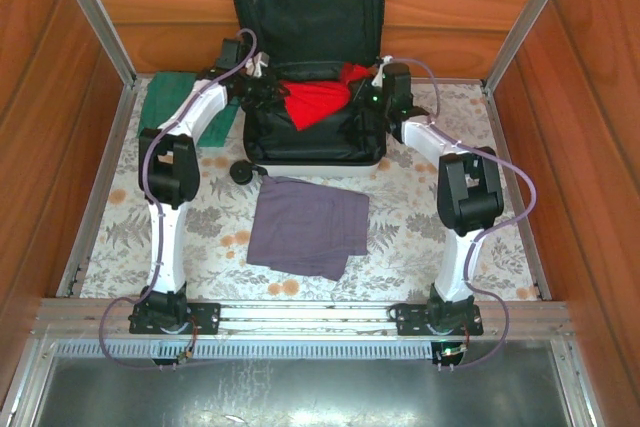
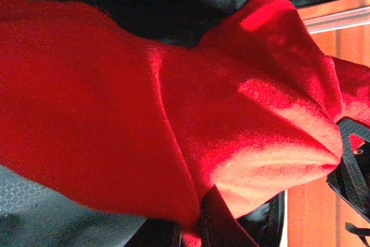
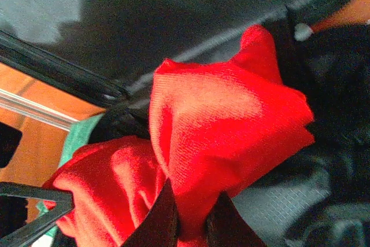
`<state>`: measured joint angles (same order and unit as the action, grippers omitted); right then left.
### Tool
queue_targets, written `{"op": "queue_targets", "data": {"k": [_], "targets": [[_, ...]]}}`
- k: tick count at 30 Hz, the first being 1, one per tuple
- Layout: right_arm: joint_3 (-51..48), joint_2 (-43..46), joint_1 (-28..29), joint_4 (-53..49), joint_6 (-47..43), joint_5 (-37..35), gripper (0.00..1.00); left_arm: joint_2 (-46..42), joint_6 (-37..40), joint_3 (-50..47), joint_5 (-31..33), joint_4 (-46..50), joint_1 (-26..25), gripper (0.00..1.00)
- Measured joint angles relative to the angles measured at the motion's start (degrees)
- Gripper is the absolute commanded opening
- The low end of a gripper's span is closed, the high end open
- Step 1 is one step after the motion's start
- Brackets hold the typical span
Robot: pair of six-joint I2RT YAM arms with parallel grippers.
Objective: Pack the luggage
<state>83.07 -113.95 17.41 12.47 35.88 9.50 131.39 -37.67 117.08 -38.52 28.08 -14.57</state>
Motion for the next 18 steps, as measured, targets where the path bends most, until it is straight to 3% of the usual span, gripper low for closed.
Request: {"op": "queue_targets", "data": {"k": [3,5,10,18], "targets": [[-3.0,0.0,0.2,0.5,0.4,-0.3,0.04,1.2,1.2,-0.8,-0.8,2.4,-0.1,0.00],[-4.3,0.0,0.6,0.3,0.7,-0.4,0.22,1.9,2.2,-0.9,-0.8,4.6,-0.1,0.00],[-7.5,0.9,1.0,-0.6,0.8,-1.6,0.45,2.3,4.4,-1.3,-0.1,9.2,0.6,0.00],[-12.5,10.8,1.0,-12.5,-2.9,-7.9,0.58,2.3,9.0,0.1,1.9,16.4,2.1,0.00]]}}
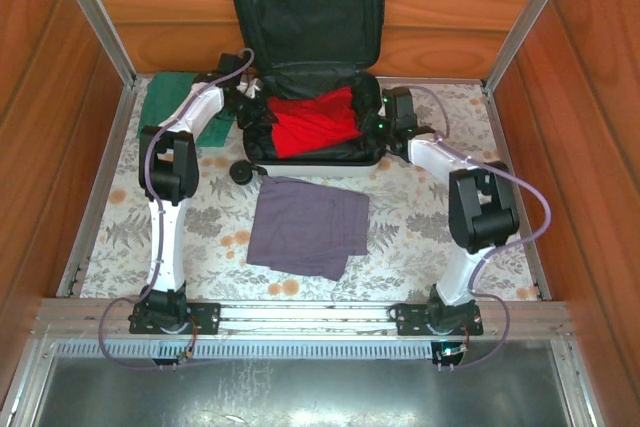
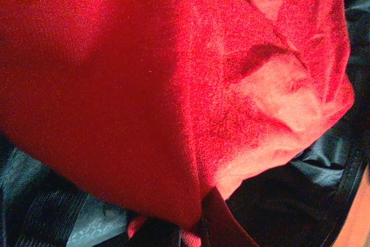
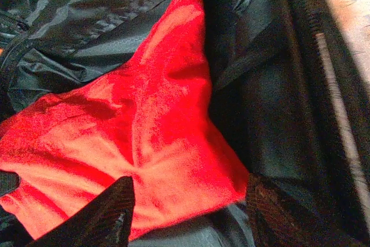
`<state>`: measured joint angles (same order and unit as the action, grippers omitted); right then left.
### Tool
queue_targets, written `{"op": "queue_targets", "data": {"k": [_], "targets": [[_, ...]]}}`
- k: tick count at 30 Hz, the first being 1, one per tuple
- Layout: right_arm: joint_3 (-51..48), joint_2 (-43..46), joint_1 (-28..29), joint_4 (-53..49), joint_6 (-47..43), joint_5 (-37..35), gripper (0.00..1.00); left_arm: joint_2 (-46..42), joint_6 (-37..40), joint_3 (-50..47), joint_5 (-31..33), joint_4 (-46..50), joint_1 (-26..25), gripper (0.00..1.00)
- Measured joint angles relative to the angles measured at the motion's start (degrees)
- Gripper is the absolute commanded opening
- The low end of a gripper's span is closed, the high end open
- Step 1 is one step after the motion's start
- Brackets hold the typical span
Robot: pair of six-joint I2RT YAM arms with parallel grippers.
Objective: Pack the luggage
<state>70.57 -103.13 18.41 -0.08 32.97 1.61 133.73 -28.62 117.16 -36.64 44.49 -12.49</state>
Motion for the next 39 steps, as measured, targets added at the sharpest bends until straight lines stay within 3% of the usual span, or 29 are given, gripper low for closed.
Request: {"op": "queue_targets", "data": {"k": [7,9,11,17,22,26,33,39], "targets": [[0.0,11.9,0.0,-9.3,-6.6,-6.1,0.58,1.7,5.5,4.6,4.0,7.9,0.1,0.01],[0.4,13.2,0.0,-10.9,-8.5,-6.1,0.56,2.6,7.4,6.6,5.9,10.6,0.1,0.29],[1.2,13.0,0.0,-11.6,-10.3,-5.4,0.54,3.2,8.8,8.1,7.3,12.4,0.1,0.52],[9.6,5.0,0.0,-15.3,-13.2,0.9,0.50,3.2,12.0,11.6,11.6,15.3,-2.0,0.73],[22.6,-7.5,0.3,-21.3,-13.4,5.9,0.53,2.5,13.7,13.6,19.3,16.8,-4.4,0.75],[27.6,-13.9,1.1,-26.3,-12.8,7.5,0.57,0.9,12.3,15.6,25.0,17.1,-4.8,0.75],[31.1,-18.9,2.4,-33.4,-11.2,7.3,0.58,-1.2,10.6,19.2,33.1,17.0,-6.0,0.72],[36.7,-22.5,3.5,-37.6,-10.4,5.4,0.56,-1.3,8.0,18.8,35.0,15.6,-7.5,0.63]]}}
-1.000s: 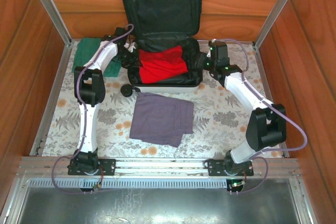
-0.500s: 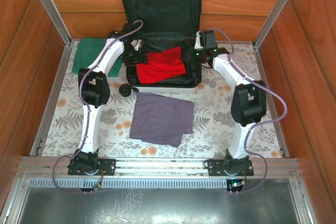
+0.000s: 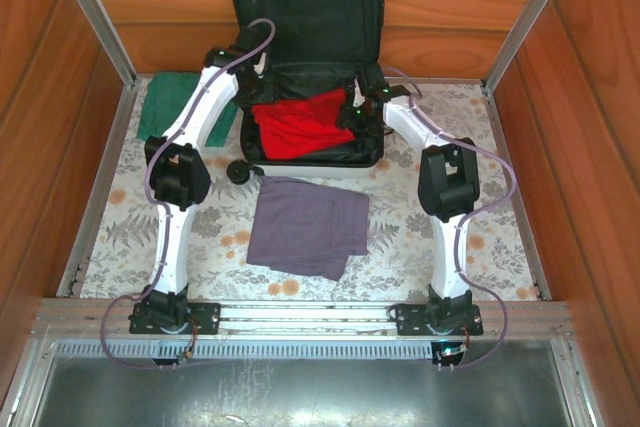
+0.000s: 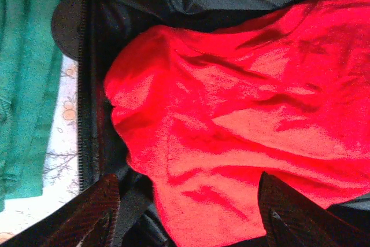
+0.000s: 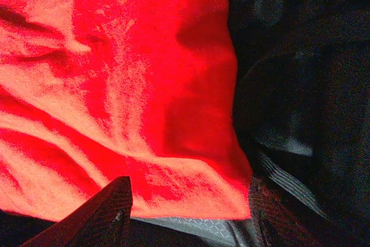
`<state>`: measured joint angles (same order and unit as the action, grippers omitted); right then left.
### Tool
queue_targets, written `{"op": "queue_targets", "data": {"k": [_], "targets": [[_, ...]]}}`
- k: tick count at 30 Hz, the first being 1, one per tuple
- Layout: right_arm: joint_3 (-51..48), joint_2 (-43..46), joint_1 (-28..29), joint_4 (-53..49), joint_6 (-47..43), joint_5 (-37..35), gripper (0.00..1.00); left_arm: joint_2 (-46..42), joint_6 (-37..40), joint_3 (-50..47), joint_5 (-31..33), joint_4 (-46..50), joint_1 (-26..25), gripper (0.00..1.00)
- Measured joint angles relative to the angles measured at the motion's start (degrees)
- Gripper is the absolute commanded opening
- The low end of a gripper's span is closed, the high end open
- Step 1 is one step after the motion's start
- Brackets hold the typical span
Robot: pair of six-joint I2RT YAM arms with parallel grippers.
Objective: Pack the luggage
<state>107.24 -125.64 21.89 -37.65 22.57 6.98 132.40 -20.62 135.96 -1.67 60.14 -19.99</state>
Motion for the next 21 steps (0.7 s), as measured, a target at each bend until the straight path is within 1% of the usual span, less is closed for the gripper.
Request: {"op": "queue_targets", "data": {"k": [4,7,9,14,17,21], "targets": [[2.9,-2.5,0.3,-2.4,0.2,-1.2,0.50,0.0,-1.1,-0.3,-0.3,-1.0,-0.1,0.58],[3.7,-3.9,0.3,-3.7,0.2,-2.5,0.49,0.0,-1.6,-1.0,-0.7,-1.8,0.0,0.58],[3.7,-4.2,0.5,-4.7,0.1,-3.4,0.50,0.0,-1.9,-1.6,-1.1,-2.2,0.0,0.57],[3.8,-4.1,1.0,-6.3,-0.3,-6.6,0.59,0.0,-2.2,-3.0,-1.7,-2.9,0.0,0.57],[3.8,-3.6,1.4,-7.0,-1.3,-8.3,0.61,0.0,-2.3,-4.0,-1.9,-3.8,0.0,0.57],[4.8,-3.6,1.8,-8.2,-2.0,-8.4,0.59,0.0,-2.6,-5.6,-2.5,-5.2,0.0,0.57]]}}
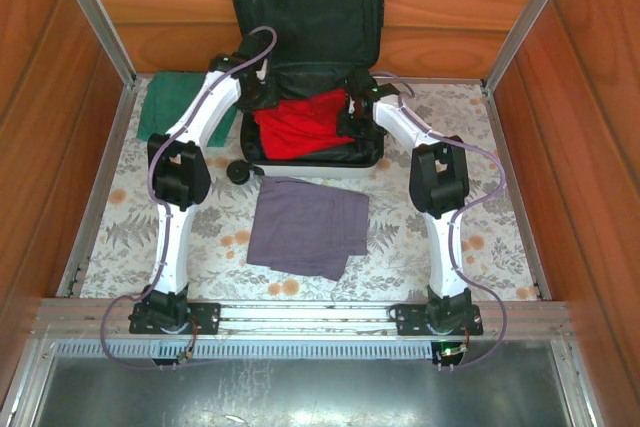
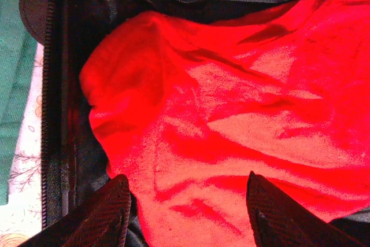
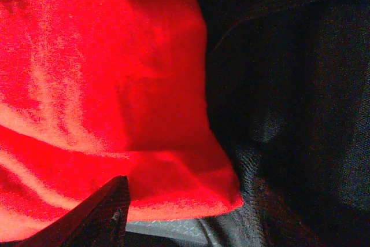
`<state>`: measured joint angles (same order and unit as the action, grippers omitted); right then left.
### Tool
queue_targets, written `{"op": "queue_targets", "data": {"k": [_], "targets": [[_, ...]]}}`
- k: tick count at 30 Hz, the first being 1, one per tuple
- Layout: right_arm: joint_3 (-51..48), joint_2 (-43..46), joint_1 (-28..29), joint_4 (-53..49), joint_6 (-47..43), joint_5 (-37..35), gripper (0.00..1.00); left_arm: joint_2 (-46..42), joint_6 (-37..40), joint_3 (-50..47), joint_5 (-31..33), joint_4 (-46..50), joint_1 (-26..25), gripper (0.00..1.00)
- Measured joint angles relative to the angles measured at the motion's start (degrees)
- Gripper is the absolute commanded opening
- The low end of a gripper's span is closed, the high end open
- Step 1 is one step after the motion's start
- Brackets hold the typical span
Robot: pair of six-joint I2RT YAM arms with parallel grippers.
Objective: Pack the luggage
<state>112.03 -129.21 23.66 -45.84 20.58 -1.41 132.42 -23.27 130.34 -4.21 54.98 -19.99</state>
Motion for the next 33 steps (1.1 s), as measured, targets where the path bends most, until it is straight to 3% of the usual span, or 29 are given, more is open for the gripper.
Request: {"op": "queue_targets", "data": {"k": [4,6,9,11,26,27,29,33], "targets": [[1.0,-0.4,0.0,0.0,-0.6,0.8,0.49,0.0,-0.8,-1.7,-0.4,-1.4,0.0,0.53],[1.0,-0.9,0.0,-0.1,-0.7,1.1,0.36,0.0,-1.0,-3.1,-0.6,-2.3,0.0,0.52],[1.0,-1.2,0.0,-0.2,-0.9,1.0,0.06,0.0,-1.2,-5.8,-0.6,-3.6,0.1,0.49],[1.0,-1.2,0.1,-0.3,-1.0,0.9,0.00,0.0,-1.3,-7.1,-0.7,-4.2,0.1,0.49],[-9.8,9.4,0.4,0.0,0.1,1.7,0.00,-0.2,-1.4,-9.2,-2.7,-9.3,0.2,0.45],[-10.6,9.9,0.4,-0.1,0.5,1.8,0.07,-0.2,-1.5,-9.2,-2.8,-9.4,0.2,0.44],[-11.6,10.4,0.4,-0.5,1.2,2.0,0.38,-0.2,-1.9,-9.2,-3.1,-9.8,0.3,0.43],[-12.3,10.4,0.4,-2.8,1.2,1.8,0.50,-0.1,-2.2,-9.2,-3.6,-10.7,0.3,0.37]]}}
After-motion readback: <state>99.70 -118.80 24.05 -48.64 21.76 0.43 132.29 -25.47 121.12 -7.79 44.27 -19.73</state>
